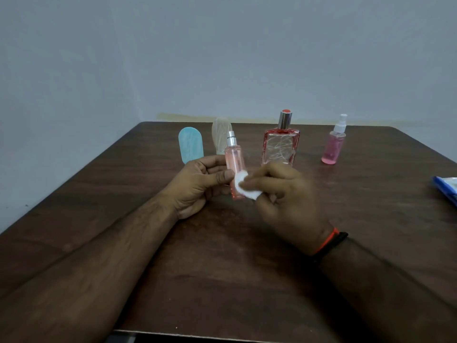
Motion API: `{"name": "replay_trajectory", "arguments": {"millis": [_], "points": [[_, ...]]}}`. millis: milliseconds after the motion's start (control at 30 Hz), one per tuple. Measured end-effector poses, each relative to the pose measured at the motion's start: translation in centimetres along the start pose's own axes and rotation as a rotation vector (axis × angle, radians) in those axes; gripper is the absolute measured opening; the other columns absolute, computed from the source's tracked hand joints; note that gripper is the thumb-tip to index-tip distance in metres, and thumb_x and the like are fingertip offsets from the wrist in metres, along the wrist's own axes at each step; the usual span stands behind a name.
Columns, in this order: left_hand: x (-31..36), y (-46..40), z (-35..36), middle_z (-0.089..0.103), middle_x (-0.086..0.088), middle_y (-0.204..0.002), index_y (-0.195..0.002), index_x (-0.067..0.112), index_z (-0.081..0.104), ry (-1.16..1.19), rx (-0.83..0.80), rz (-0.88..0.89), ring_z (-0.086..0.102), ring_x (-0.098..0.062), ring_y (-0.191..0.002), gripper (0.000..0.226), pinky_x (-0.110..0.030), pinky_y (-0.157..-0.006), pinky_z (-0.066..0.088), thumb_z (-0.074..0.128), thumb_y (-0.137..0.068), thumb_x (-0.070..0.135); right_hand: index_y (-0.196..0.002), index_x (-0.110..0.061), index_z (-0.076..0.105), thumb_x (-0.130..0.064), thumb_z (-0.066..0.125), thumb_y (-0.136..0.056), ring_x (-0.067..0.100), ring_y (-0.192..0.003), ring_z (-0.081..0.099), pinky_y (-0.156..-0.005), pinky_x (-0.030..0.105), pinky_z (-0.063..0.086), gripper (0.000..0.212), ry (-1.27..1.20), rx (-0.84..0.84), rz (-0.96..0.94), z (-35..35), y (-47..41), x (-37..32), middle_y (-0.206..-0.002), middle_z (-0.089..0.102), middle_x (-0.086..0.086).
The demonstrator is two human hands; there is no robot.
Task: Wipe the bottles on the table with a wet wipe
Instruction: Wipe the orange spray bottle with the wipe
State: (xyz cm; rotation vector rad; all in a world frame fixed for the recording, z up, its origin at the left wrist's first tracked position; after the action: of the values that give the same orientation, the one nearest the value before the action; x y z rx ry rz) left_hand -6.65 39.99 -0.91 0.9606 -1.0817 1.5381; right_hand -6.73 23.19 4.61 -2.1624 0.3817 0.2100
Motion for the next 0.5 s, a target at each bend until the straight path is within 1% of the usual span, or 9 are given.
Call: {"name": "replay_trajectory", "arguments": {"millis": [67,100,133,200,267,333,367,433,500], "points": [[0.1,0.0,-0.1,0.073,-0.017,-0.108,-0.117,0.001,0.064,0.002,0.012,0.009,0.072,-0.025,-0.094,0.039,-0.037,-0.079,0.061,0.066,-0.079,0.005,-0.076,-0.008,0.078,0.0,0.067,-0.075,0.019,-0.073,0.062,-0.064,0.029,0.048,0.013,0.011,-0.016,-0.041,-0.2,0.2,-0.5,-0.078,0.068,0.005],[0.1,0.0,0.0,0.073,-0.017,-0.107,-0.116,0.001,0.065,-0.001,0.01,0.01,0.072,-0.025,-0.094,0.038,-0.037,-0.078,0.061,0.067,-0.078,0.006,-0.072,-0.008,0.076,-0.001,0.066,-0.073,0.017,-0.068,0.06,-0.06,0.029,0.046,0.012,0.003,0.007,-0.042,-0.4,0.2,-0.5,-0.075,0.066,0.004],[0.1,0.0,0.1,0.073,-0.017,-0.106,-0.114,0.002,0.067,-0.001,0.003,0.01,0.072,-0.025,-0.093,0.038,-0.037,-0.077,0.062,0.069,-0.077,0.007,-0.073,-0.006,0.076,0.0,0.066,-0.073,0.016,-0.066,0.058,-0.059,0.027,0.044,0.012,-0.018,0.055,-0.024,-0.8,0.2,-0.4,-0.074,0.065,0.004],[0.0,0.1,0.3,0.073,-0.017,-0.106,-0.111,0.005,0.07,0.003,-0.015,0.006,0.073,-0.027,-0.093,0.04,-0.039,-0.078,0.062,0.074,-0.072,0.01,-0.085,-0.002,0.077,0.004,0.066,-0.077,0.017,-0.075,0.062,-0.065,0.026,0.049,0.015,-0.061,0.194,0.037,-1.8,0.2,0.4,-0.084,0.068,0.007],[0.0,0.1,0.5,0.073,-0.018,-0.108,-0.112,0.006,0.071,-0.012,-0.035,-0.001,0.072,-0.029,-0.096,0.045,-0.041,-0.08,0.061,0.077,-0.069,0.012,-0.103,-0.002,0.075,0.006,0.066,-0.082,0.022,-0.092,0.066,-0.08,0.032,0.055,0.024,-0.051,0.26,0.089,-2.2,0.1,1.1,-0.101,0.069,0.01],[-0.2,0.1,0.6,0.073,-0.017,-0.107,-0.112,0.007,0.071,-0.026,-0.051,-0.01,0.072,-0.028,-0.094,0.046,-0.04,-0.077,0.061,0.079,-0.067,0.012,-0.114,-0.005,0.071,0.005,0.065,-0.085,0.021,-0.106,0.063,-0.093,0.03,0.052,0.032,-0.017,0.204,0.105,-1.6,-0.1,1.3,-0.113,0.067,0.009],[-0.2,0.1,0.6,0.074,-0.016,-0.105,-0.111,0.008,0.072,-0.022,-0.056,-0.011,0.073,-0.026,-0.093,0.045,-0.038,-0.075,0.062,0.079,-0.067,0.012,-0.117,-0.006,0.07,0.005,0.065,-0.086,0.019,-0.109,0.062,-0.095,0.027,0.051,0.034,-0.006,0.153,0.1,-1.1,-0.2,1.2,-0.117,0.067,0.008],[-0.1,0.0,0.3,0.075,-0.013,-0.103,-0.112,0.008,0.072,0.002,-0.037,0.0,0.073,-0.024,-0.091,0.044,-0.035,-0.072,0.062,0.077,-0.069,0.013,-0.116,-0.009,0.071,0.002,0.067,-0.085,0.017,-0.107,0.061,-0.094,0.026,0.05,0.034,0.013,0.064,0.061,-0.3,-0.1,0.8,-0.115,0.068,0.006],[0.1,0.0,-0.3,0.075,-0.013,-0.102,-0.113,0.004,0.068,0.017,0.016,0.02,0.073,-0.022,-0.088,0.042,-0.035,-0.072,0.062,0.074,-0.073,0.013,-0.11,-0.011,0.074,0.0,0.069,-0.082,0.018,-0.1,0.062,-0.087,0.03,0.052,0.03,0.042,0.004,0.003,0.2,0.1,0.3,-0.107,0.07,0.004]]}}
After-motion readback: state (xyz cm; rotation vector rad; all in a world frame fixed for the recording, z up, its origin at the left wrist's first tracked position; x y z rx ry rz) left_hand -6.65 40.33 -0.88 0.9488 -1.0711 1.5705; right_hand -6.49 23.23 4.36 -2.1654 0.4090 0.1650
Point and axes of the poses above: each hand's wrist, its own y-axis away from the middle knuckle, its own z-axis out of the palm, x = y × z, the point moved 7 cm from there along -y, towards the middle knuckle
